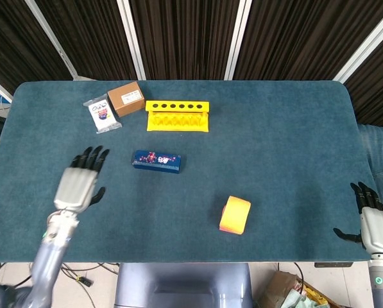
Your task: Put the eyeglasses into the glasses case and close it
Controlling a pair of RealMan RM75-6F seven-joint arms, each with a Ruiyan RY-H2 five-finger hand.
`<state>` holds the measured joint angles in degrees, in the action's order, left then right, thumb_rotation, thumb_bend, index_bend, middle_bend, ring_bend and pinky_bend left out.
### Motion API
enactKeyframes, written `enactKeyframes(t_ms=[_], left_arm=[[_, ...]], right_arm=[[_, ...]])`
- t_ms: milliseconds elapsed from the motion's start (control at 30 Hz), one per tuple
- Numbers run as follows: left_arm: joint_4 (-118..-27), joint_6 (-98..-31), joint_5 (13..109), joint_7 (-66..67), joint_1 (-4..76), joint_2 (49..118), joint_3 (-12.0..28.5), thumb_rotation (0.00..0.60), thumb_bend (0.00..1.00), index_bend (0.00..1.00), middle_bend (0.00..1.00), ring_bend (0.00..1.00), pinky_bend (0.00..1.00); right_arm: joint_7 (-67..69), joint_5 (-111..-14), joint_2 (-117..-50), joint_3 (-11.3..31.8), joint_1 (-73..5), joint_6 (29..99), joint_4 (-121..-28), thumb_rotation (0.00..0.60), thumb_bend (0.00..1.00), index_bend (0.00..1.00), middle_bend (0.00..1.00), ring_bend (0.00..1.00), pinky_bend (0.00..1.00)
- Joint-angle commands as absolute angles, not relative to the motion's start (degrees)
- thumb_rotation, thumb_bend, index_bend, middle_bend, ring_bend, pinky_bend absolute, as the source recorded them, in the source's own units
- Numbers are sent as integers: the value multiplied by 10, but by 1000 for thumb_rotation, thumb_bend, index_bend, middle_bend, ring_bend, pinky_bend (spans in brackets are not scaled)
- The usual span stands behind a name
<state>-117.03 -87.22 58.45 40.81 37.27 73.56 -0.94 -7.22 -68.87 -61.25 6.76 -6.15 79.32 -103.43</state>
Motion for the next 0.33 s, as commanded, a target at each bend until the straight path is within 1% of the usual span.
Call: enactKeyframes(t_ms=[33, 133, 333], left_arm=[[-1209, -902, 628, 384, 334, 699, -43, 600, 292, 0, 24, 22, 90], [-1218, -921, 661, 367, 308, 681, -56, 600, 291, 0, 20, 3, 58], [-1228, -923, 686, 342, 277, 659, -69, 600, 291, 0, 0, 0, 0]], right_arm=[[-21, -749, -624, 66, -55, 821, -1005, 600, 0, 0, 0, 0, 211], [7, -791, -633, 62, -53, 842, -980, 600, 0, 0, 0, 0, 210], [39, -830, -643, 58, -51, 860, -951, 600, 0, 0, 0, 0, 210]])
